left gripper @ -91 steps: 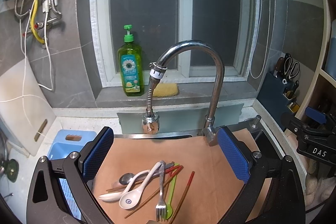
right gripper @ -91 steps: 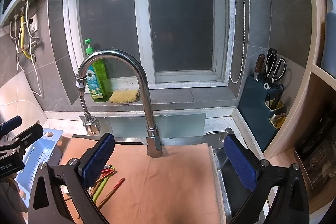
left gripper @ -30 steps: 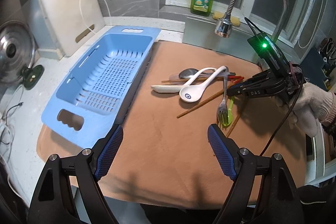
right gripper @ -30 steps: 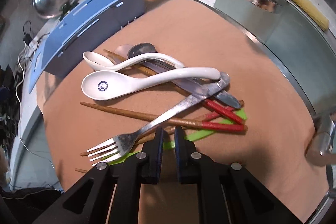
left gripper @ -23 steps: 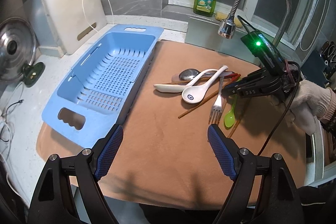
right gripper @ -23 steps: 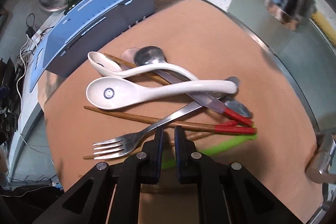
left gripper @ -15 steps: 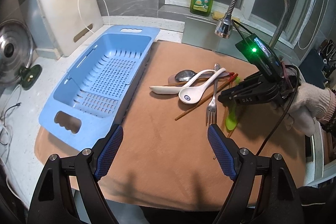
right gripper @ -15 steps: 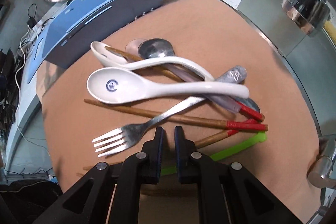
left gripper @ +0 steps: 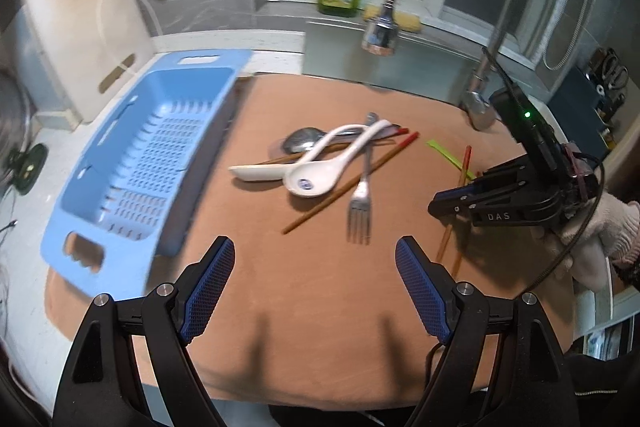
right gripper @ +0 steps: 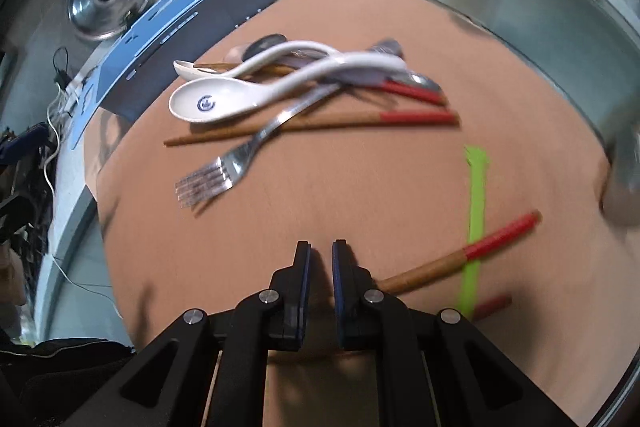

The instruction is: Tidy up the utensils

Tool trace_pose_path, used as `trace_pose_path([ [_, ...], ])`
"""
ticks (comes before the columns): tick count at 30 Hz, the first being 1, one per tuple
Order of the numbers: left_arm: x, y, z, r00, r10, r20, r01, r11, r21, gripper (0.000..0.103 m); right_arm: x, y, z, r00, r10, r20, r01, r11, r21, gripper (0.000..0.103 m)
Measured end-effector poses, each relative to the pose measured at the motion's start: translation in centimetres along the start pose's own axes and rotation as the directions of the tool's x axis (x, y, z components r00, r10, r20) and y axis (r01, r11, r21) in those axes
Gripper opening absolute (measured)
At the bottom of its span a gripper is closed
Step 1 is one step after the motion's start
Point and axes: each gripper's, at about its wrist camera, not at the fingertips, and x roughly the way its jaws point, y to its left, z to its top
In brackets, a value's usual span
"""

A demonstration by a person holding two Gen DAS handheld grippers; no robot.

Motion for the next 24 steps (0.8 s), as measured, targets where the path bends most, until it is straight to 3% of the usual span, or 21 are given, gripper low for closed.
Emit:
trace_pose_path([
  [1,0.2,-0.4,0.1,1.000,-0.010,-0.004,0.010,1.000,0.011,0.083,-0.7,-0.3,-0.4,1.000,0.010,0.020,-0.011,1.000,0.022,0.012],
  [3,0.9,-1.5,0.3,0.999,-0.029,-0.015,0.030,0.999,0.040,0.083,-2.9,-1.3,-1.3,0.994,0.051,0.093,-0.060,0.993,0.097,0.034],
  [5,1.6,-2.5,0.5,0.999,-0.047,-0.024,0.049,0.996,0.070,0.083,-5.1,-2.5,-2.5,0.981,0.079,0.175,-0.110,0.978,0.179,0.047],
  [7,2.5,-3.7,0.8,0.997,-0.069,-0.040,0.073,0.992,0.102,0.083,-7.1,-4.1,-4.2,0.965,0.084,0.248,-0.152,0.952,0.267,0.047],
  [10,3.8,-5.2,1.0,0.993,-0.098,-0.068,0.108,0.983,0.146,0.083,-8.7,-6.5,-6.1,0.960,0.023,0.279,-0.133,0.914,0.384,0.047],
  [13,5.3,-6.8,1.3,0.985,-0.135,-0.104,0.152,0.971,0.183,0.083,-8.8,-8.5,-6.9,0.974,-0.032,0.223,-0.065,0.907,0.416,0.047],
  [17,7.4,-8.3,1.7,0.977,-0.150,-0.152,0.182,0.958,0.223,0.083,-7.1,-8.8,-6.5,0.986,-0.026,0.165,-0.043,0.916,0.399,0.047],
  [20,8.3,-9.2,2.0,0.970,-0.159,-0.183,0.202,0.947,0.251,0.073,-5.9,-9.0,-6.3,0.991,-0.022,0.135,-0.034,0.916,0.400,0.047],
  [24,9.4,-10.2,2.3,0.966,-0.159,-0.202,0.214,0.933,0.288,0.072,-4.7,-8.7,-6.0,0.994,-0.022,0.106,-0.023,0.917,0.399,0.047],
])
